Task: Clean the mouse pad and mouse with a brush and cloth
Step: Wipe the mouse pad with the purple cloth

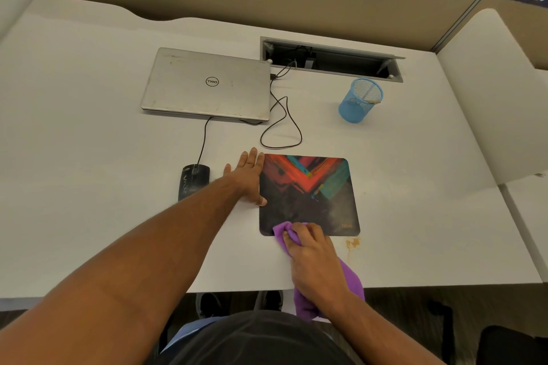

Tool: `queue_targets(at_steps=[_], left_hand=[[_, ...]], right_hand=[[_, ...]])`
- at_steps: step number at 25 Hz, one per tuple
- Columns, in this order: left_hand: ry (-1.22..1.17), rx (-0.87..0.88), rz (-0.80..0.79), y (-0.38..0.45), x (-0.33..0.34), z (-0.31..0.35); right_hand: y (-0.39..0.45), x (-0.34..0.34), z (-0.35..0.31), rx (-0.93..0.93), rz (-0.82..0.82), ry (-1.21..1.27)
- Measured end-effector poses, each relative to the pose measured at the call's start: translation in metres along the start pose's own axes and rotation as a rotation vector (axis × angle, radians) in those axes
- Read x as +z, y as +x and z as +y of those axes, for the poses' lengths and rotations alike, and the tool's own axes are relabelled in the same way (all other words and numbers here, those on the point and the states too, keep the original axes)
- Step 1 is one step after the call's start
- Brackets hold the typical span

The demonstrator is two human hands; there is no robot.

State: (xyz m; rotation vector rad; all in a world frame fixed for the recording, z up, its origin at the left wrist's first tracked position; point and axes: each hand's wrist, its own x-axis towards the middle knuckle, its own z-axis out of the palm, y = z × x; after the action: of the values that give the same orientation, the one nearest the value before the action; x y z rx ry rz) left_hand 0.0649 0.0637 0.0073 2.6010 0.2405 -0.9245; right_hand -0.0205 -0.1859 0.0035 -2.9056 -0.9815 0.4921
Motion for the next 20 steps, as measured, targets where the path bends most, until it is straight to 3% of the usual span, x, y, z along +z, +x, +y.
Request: queue_targets(at_steps=[6,11,15,20], left_hand=[[0.017,-0.005,0.001,0.0,0.001,0.0],[-0.001,0.0,0.011,0.0,0.002,-0.001],[0.003,-0.005,0.001,0.003,0.001,0.0],[0.017,-0.011,0.017,0.0,0.001,0.001]], right_hand=[[0.019,-0.003,-0.032,-0.188,-0.048,-0.017],[-0.001,-0.009,0.013,0.084,0.057,0.033],[0.045,-0.021,0.015,0.044,0.082,-0.046],[0.105,-0.048,0.006,0.159,0.059,-0.044]])
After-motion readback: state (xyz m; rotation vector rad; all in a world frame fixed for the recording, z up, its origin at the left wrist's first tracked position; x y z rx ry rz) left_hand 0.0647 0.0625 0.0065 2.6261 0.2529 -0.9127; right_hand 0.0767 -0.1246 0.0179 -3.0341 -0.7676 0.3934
